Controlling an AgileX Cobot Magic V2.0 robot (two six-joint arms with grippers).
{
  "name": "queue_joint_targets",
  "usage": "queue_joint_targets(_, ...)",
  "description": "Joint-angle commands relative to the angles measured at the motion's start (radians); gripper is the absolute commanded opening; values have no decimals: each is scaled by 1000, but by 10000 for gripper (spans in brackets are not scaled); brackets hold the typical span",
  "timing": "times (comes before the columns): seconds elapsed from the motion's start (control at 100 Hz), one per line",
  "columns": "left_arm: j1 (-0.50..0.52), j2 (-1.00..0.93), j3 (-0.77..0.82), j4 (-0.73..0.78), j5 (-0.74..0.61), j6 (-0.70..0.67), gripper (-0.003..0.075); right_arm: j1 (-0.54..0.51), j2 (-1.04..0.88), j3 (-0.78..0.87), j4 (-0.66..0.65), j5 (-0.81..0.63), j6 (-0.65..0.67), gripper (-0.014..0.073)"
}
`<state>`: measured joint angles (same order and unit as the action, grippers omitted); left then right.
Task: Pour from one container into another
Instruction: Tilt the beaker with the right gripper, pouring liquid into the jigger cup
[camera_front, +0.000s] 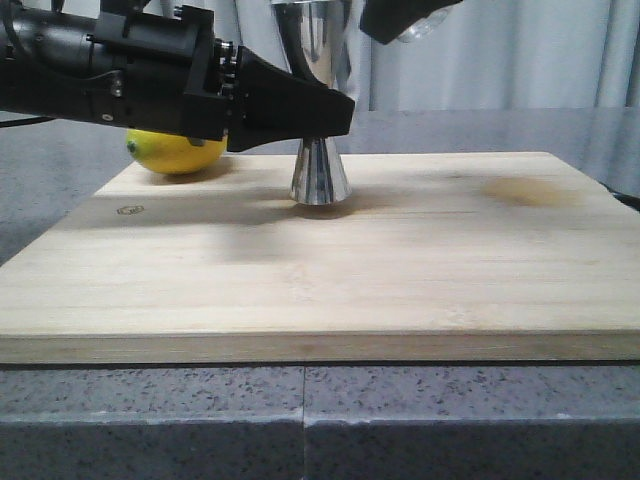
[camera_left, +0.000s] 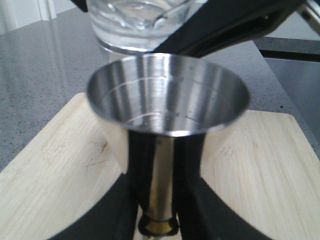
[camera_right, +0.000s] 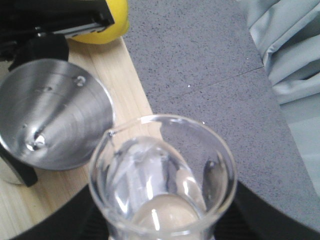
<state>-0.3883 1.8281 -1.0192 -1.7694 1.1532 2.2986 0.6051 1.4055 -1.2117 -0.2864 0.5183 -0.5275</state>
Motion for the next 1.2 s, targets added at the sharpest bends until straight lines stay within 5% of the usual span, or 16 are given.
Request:
queue_joint_targets(0.0,-9,-42,-29,-82,104,0,113,4,-30,-38,-30,-61,-23,247)
queue_joint_targets(1.19,-9,-42,-29,-82,72,0,113,53,-30,-38,-240,-83,-32,247)
